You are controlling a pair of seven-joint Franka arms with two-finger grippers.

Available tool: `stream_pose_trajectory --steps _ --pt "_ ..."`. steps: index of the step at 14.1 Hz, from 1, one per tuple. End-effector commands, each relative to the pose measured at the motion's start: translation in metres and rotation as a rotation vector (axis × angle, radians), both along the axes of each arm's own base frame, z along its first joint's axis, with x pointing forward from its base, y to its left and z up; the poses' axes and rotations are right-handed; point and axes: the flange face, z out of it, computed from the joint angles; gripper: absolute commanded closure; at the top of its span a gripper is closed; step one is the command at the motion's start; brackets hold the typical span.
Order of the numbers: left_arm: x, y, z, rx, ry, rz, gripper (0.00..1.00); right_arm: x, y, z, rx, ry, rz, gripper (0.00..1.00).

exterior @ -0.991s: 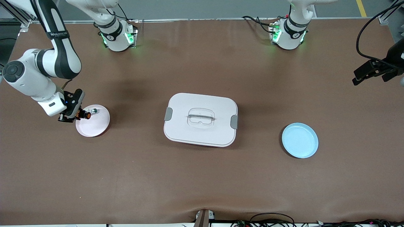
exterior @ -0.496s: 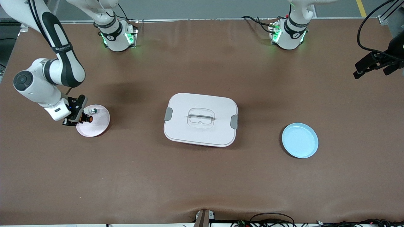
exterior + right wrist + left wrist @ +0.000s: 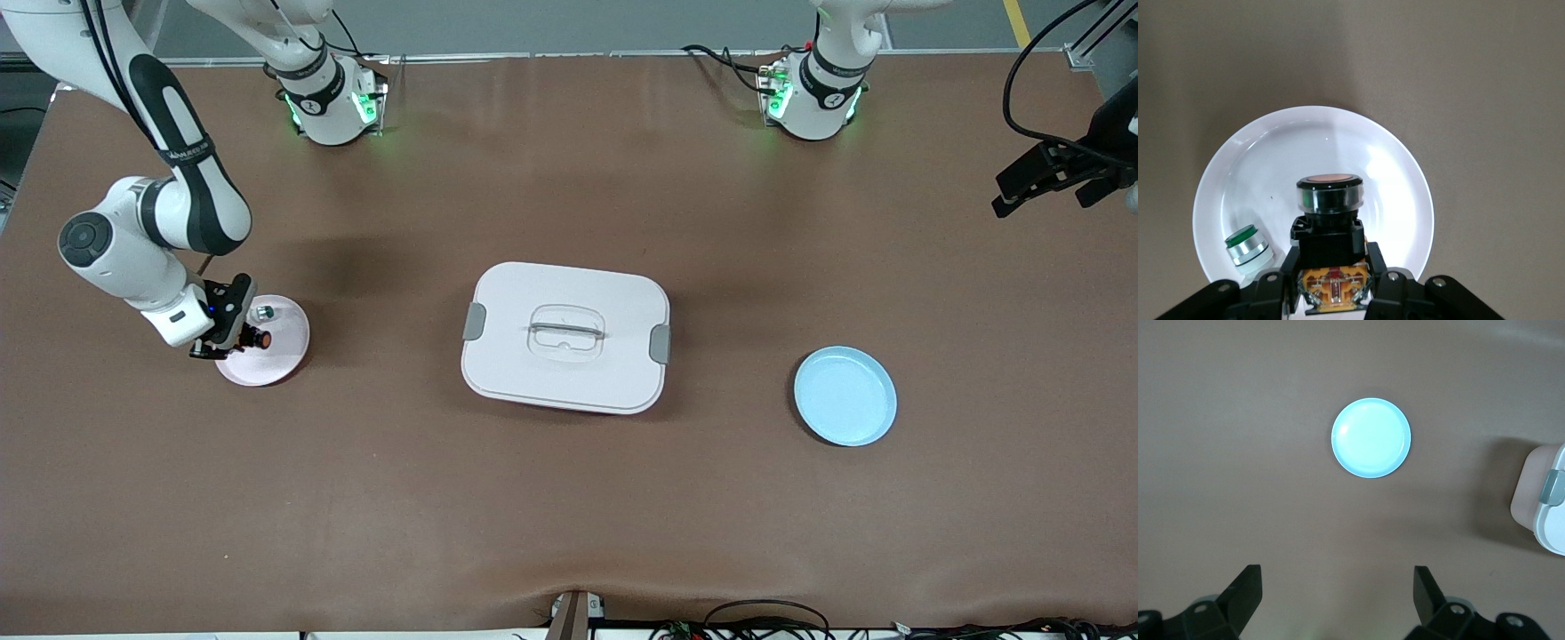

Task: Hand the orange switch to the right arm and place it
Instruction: 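Lower the switch onto the white plate and open the right gripper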

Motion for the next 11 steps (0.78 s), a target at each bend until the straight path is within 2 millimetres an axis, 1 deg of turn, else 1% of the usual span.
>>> stream_pose_trajectory --steps 1,3,11 --pt "-0.005 -0.003 0.001 -0.002 -0.001 -0.027 0.0 -0.005 0.001 -0.01 -0.007 -0.005 0.024 1.0" --pt "-0.005 -0.004 0.001 -0.001 -0.001 -0.028 0.0 -0.006 0.004 -0.019 -0.006 0.008 0.042 1.0" --pt "-0.004 -0.002 0.001 -0.003 -0.001 -0.024 0.0 -0.01 0.008 -0.038 0.001 0.041 0.05 1.0"
